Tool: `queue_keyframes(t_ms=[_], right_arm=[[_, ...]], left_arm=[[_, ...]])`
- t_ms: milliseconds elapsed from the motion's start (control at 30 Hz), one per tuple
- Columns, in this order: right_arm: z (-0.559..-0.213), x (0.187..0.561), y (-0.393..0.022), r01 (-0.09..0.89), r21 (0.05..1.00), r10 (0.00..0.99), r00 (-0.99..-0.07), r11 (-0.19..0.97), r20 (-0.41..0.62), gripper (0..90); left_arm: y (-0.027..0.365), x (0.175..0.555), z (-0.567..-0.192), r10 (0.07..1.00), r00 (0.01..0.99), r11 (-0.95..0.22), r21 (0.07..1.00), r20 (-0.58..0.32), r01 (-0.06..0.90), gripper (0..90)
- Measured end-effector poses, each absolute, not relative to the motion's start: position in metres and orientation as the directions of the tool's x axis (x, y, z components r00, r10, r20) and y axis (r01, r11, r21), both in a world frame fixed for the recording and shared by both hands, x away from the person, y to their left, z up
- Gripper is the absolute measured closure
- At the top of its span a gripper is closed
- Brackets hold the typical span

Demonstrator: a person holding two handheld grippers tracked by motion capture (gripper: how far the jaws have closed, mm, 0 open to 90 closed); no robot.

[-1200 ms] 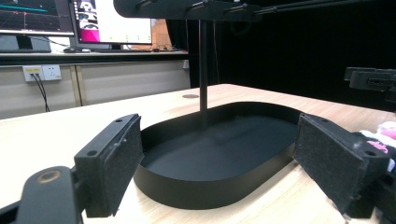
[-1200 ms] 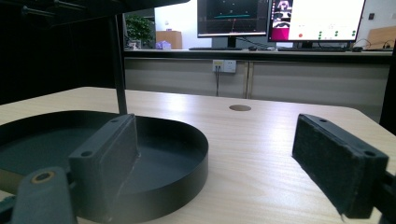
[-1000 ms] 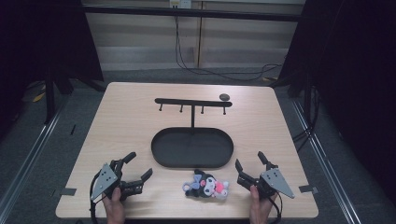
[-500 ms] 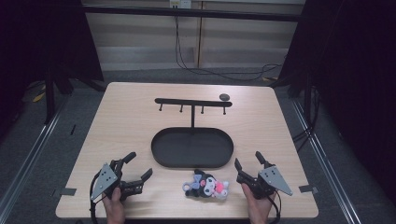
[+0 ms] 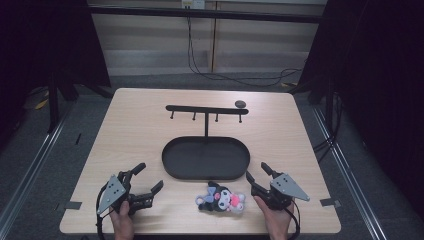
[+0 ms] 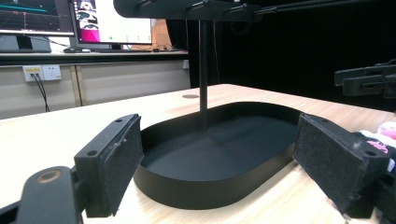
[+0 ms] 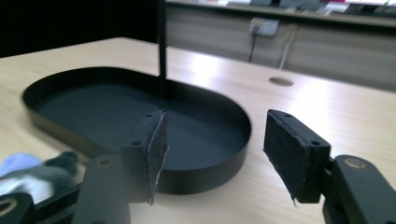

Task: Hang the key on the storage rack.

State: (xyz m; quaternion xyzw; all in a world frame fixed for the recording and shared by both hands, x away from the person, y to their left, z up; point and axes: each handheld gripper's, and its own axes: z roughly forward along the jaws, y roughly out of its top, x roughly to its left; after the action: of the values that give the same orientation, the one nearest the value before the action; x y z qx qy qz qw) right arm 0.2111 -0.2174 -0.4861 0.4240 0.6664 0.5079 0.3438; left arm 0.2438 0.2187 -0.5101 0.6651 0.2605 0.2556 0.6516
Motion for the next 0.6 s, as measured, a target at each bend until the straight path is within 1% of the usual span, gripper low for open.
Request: queue_keyframes(t_ms=[67, 100, 233, 367, 400, 433, 567, 600], right_arm=[[-0.482, 0.211, -0.217, 0.253, 0.961, 0.905, -0.425, 0.114, 0.004, 41.7], [-0.481, 0.211, -0.215, 0.269, 0.957, 0.908, -0.419, 0.112, 0.012, 43.6], [-0.476, 0.213, -0.213, 0.309, 0.947, 0.886, -0.459, 0.086, 0.069, 45.1], [-0.471, 0.215, -0.207, 0.307, 0.946, 0.871, -0.488, 0.107, 0.06, 46.5], [-0.469, 0.216, -0.204, 0.304, 0.945, 0.865, -0.499, 0.118, 0.053, 48.8], [-0.468, 0.217, -0.202, 0.306, 0.943, 0.852, -0.521, 0.13, 0.052, 51.2], [-0.463, 0.223, -0.192, 0.328, 0.929, 0.814, -0.578, 0.171, 0.054, 51.8], [-0.461, 0.225, -0.19, 0.332, 0.926, 0.801, -0.596, 0.181, 0.057, 54.3]], left_arm=[[0.219, 0.244, -0.51, 0.678, 0.735, -0.015, 1.0, 0.001, 0.012, 15.4], [0.219, 0.244, -0.51, 0.679, 0.735, -0.015, 1.0, 0.001, 0.013, 15.4], [0.219, 0.244, -0.51, 0.679, 0.734, -0.015, 1.0, 0.0, 0.014, 15.4], [0.219, 0.244, -0.51, 0.679, 0.735, -0.016, 1.0, 0.0, 0.014, 15.4], [0.219, 0.244, -0.51, 0.679, 0.734, -0.015, 1.0, 0.0, 0.014, 15.4], [0.219, 0.244, -0.51, 0.679, 0.734, -0.016, 1.0, 0.0, 0.014, 15.4], [0.219, 0.244, -0.51, 0.678, 0.735, -0.016, 1.0, 0.001, 0.014, 15.4], [0.219, 0.244, -0.51, 0.678, 0.735, -0.014, 1.0, 0.0, 0.013, 15.4]])
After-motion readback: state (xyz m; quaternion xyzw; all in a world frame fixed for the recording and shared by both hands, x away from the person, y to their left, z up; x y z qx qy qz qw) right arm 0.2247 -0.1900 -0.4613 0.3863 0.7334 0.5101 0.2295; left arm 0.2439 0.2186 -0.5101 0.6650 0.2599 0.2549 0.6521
